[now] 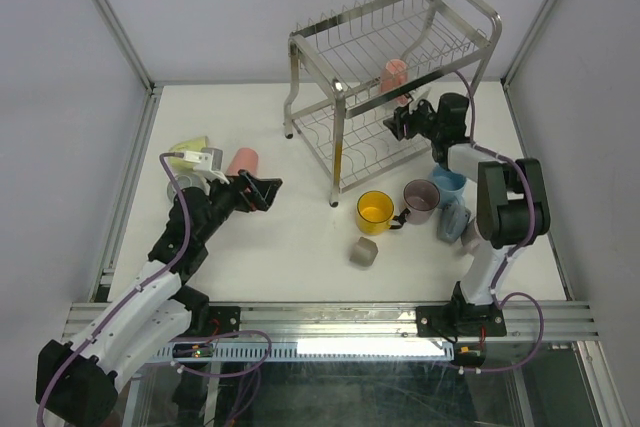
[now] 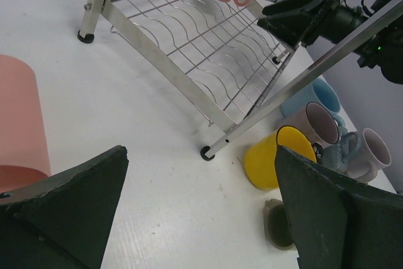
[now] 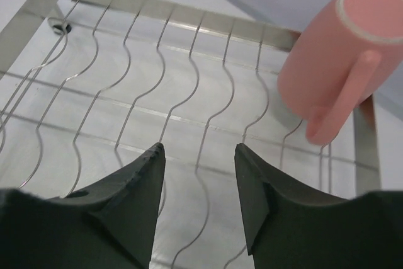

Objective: Load the cups into the dish rack
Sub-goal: Turn the cup upside down in the dish rack.

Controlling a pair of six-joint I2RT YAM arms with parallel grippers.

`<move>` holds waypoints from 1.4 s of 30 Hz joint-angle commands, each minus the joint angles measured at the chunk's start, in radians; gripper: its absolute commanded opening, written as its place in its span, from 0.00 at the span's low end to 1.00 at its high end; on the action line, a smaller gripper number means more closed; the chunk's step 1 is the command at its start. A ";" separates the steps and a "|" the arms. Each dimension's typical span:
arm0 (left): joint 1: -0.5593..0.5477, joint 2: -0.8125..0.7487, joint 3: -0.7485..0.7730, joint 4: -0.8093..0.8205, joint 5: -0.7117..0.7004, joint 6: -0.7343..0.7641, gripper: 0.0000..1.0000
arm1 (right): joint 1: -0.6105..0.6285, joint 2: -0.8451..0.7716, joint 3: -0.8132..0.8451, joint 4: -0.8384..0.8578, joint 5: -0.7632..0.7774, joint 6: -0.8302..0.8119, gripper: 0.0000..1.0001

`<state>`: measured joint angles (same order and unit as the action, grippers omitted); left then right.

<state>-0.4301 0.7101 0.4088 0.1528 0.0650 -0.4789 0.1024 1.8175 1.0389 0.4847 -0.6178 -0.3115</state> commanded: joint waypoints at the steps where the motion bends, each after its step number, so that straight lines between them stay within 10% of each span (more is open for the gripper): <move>1: 0.011 -0.024 -0.019 0.091 -0.001 -0.066 0.99 | -0.007 0.076 0.197 -0.063 -0.002 -0.039 0.51; 6: 0.011 -0.039 -0.028 0.084 -0.011 -0.063 0.99 | 0.004 0.169 0.275 -0.040 -0.002 -0.039 0.51; 7: 0.011 -0.041 -0.029 0.084 -0.015 -0.062 0.99 | 0.006 0.186 0.285 -0.025 0.005 -0.061 0.40; 8: 0.011 -0.042 -0.032 0.083 -0.019 -0.060 0.99 | 0.008 0.203 0.292 -0.005 0.140 -0.071 0.06; 29: 0.011 0.009 0.000 0.092 -0.023 -0.039 0.99 | 0.033 0.392 0.438 0.156 0.538 -0.078 0.00; 42: 0.010 0.002 0.018 0.067 -0.019 -0.030 0.99 | 0.027 0.367 0.457 0.117 0.531 -0.094 0.00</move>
<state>-0.4297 0.7204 0.3828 0.1864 0.0528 -0.5243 0.1360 2.2177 1.4590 0.5598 -0.0750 -0.3958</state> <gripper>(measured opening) 0.990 0.005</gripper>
